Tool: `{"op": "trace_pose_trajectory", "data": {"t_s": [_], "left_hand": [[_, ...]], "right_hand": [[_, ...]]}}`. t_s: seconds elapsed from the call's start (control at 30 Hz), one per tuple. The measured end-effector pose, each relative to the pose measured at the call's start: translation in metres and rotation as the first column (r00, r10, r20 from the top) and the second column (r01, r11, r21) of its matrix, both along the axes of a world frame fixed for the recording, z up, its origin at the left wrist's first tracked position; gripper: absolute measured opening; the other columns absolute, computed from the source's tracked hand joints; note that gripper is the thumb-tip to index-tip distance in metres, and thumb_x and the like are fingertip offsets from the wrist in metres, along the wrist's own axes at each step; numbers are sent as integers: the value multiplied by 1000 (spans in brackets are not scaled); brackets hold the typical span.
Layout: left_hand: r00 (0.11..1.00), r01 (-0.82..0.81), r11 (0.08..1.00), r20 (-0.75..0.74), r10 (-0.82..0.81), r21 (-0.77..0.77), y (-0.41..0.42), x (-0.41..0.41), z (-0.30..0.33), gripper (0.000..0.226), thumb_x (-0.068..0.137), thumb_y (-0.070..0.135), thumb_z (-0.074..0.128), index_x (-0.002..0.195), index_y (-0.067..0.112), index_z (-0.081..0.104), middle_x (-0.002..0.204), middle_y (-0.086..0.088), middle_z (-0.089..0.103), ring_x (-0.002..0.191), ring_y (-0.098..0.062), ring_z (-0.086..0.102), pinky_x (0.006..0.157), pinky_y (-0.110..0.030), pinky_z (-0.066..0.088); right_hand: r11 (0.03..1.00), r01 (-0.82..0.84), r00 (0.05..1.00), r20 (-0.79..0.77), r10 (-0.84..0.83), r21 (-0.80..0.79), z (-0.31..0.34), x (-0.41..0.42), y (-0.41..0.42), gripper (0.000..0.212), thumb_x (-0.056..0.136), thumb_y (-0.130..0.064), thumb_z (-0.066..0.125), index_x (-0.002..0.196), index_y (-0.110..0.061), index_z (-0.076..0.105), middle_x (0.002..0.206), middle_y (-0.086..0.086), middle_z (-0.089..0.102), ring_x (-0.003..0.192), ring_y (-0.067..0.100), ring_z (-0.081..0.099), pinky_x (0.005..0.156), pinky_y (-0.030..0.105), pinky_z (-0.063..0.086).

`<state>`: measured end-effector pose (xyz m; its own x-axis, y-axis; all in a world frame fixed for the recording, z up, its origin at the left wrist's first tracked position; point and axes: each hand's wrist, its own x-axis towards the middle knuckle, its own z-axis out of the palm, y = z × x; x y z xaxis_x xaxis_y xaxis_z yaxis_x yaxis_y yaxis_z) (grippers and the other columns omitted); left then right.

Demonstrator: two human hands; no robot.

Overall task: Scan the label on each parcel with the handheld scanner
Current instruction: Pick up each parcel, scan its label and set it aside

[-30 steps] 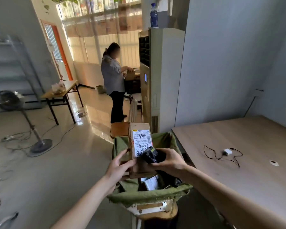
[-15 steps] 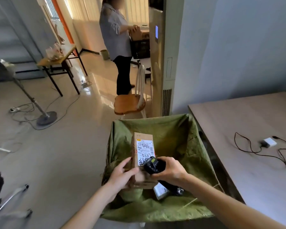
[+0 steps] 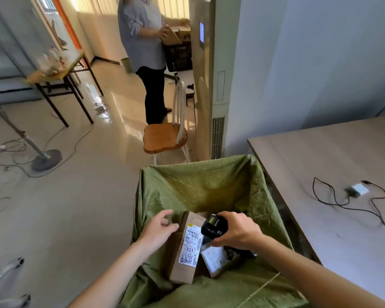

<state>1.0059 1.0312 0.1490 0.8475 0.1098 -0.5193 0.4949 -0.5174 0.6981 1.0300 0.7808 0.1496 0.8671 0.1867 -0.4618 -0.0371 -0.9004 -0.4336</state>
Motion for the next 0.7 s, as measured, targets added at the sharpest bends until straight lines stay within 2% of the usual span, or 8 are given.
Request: {"op": "trace_pose_trajectory", "data": {"t_s": [0.2, 0.27, 0.37, 0.5, 0.6, 0.7], "left_hand": [[973, 197, 980, 121, -197, 11, -25, 18, 50, 50, 91, 34, 68, 139, 33, 52, 126, 2, 56, 116, -16, 55, 100, -37, 45], [947, 269, 963, 182, -265, 6, -45, 22, 71, 49, 91, 37, 68, 137, 36, 52, 134, 2, 55, 119, -17, 55, 104, -41, 46], [874, 384, 923, 320, -367, 9, -88, 22, 108, 49, 90, 48, 68, 136, 38, 54, 146, 6, 50, 127, -17, 52, 105, -36, 44], [753, 555, 832, 420, -506, 7, -163, 2, 160, 65, 81, 69, 64, 139, 41, 51, 154, 6, 43, 141, -19, 40, 113, -42, 35], [653, 667, 745, 469, -594, 14, -227, -31, 195, 89, 64, 90, 57, 142, 47, 45, 153, 7, 45, 139, -22, 43, 109, -44, 40], [538, 772, 636, 525, -660, 7, -295, -76, 225, 103, 55, 97, 55, 144, 46, 44, 149, 9, 49, 134, -18, 47, 104, -41, 43]], "right_hand": [[992, 125, 987, 98, -125, -3, 65, -28, -43, 80, 65, -63, 84, 134, -34, 56, 115, -11, 66, 104, 13, 63, 92, 34, 58], [982, 190, 973, 136, -186, -18, 93, -47, -63, 78, 64, -62, 83, 131, -32, 56, 110, -10, 65, 100, 13, 63, 90, 35, 59], [943, 332, 924, 213, -317, -36, 140, -87, -100, 75, 61, -63, 82, 124, -32, 56, 106, -8, 65, 98, 15, 62, 88, 37, 58], [844, 534, 805, 329, -493, -42, 202, -156, -155, 67, 64, -63, 83, 119, -33, 58, 107, -3, 69, 97, 19, 65, 86, 36, 58], [753, 658, 686, 423, -593, -12, 244, -222, -198, 65, 64, -60, 85, 119, -33, 65, 107, -3, 71, 96, 20, 66, 77, 31, 52], [644, 764, 550, 479, -684, 42, 278, -301, -237, 73, 60, -59, 86, 127, -37, 66, 112, -5, 72, 100, 21, 66, 80, 31, 53]]}}
